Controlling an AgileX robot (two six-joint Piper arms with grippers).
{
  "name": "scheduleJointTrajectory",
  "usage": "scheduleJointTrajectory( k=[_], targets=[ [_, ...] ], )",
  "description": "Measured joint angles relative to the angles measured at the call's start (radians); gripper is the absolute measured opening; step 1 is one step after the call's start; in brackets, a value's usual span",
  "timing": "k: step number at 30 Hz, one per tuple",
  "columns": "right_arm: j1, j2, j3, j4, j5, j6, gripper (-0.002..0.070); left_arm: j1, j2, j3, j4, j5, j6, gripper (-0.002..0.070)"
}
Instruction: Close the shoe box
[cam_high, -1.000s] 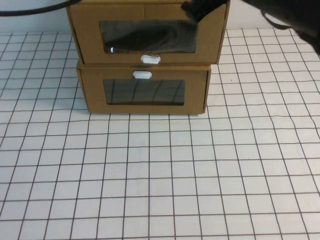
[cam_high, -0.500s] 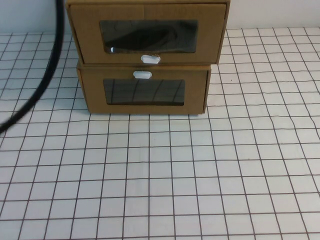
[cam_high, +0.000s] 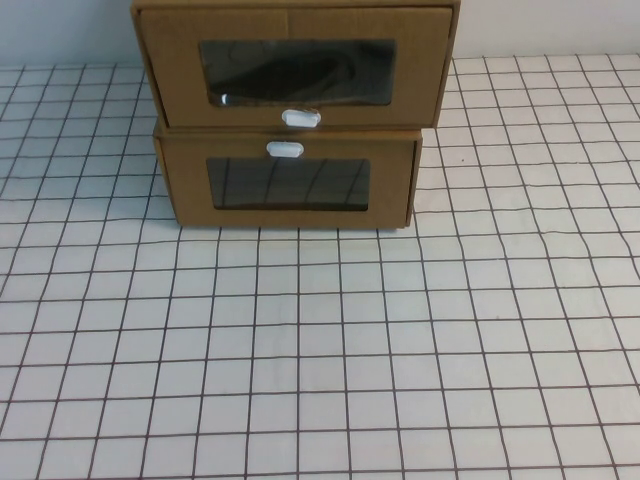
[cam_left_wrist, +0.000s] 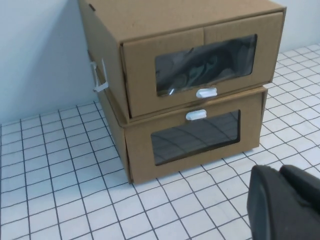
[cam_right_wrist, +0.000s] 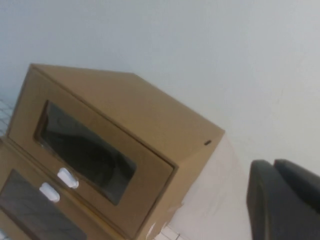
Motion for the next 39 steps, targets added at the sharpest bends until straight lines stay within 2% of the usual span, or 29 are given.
scheduleJointTrajectory(
  k=[9,19,39],
  targets=[
    [0.000,-0.172,0.101,0.000,0.023,0.002,-0.0013,0.000,-0.338,0.334,0.070,-0.171,-0.004,-0.0002],
    [0.000,-0.199,0.136,0.000,0.023,0.002,-0.0013,0.000,-0.364,0.625,0.111,-0.390,-0.004,-0.0002],
    [0.000,-0.200,0.136,0.000,0.023,0.002,-0.0013,0.000,-0.364,0.639,0.113,-0.405,-0.004,-0.0002]
  ],
)
